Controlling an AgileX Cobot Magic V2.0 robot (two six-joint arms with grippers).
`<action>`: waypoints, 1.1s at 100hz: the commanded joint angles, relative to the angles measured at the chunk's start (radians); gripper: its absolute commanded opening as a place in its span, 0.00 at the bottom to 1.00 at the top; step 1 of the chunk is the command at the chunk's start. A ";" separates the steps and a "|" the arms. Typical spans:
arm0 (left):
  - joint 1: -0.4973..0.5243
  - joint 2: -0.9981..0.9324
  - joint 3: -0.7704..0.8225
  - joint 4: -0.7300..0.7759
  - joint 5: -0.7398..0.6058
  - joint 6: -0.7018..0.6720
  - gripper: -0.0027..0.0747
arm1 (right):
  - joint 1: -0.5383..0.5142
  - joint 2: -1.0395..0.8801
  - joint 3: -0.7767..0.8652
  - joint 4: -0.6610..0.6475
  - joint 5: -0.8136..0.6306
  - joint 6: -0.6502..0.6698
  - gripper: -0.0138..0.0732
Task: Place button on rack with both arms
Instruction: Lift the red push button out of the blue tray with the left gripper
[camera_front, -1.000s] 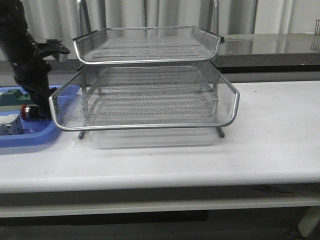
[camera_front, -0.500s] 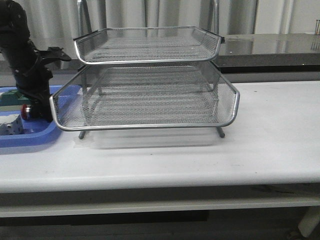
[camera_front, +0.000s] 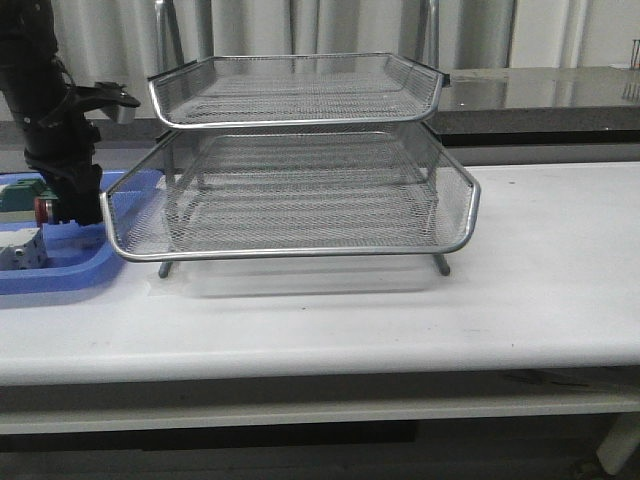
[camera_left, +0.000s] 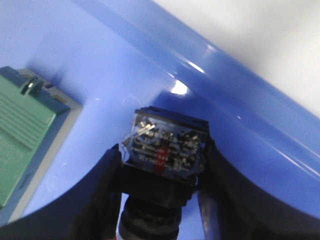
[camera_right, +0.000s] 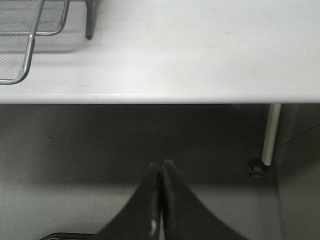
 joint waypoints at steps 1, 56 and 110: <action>0.001 -0.077 -0.089 -0.005 0.050 -0.004 0.01 | 0.000 -0.001 -0.034 -0.010 -0.054 0.002 0.08; -0.001 -0.231 -0.141 -0.001 0.078 -0.093 0.01 | 0.000 -0.001 -0.034 -0.010 -0.054 0.002 0.08; -0.001 -0.623 0.171 -0.017 0.078 -0.171 0.01 | 0.000 -0.001 -0.034 -0.010 -0.054 0.002 0.08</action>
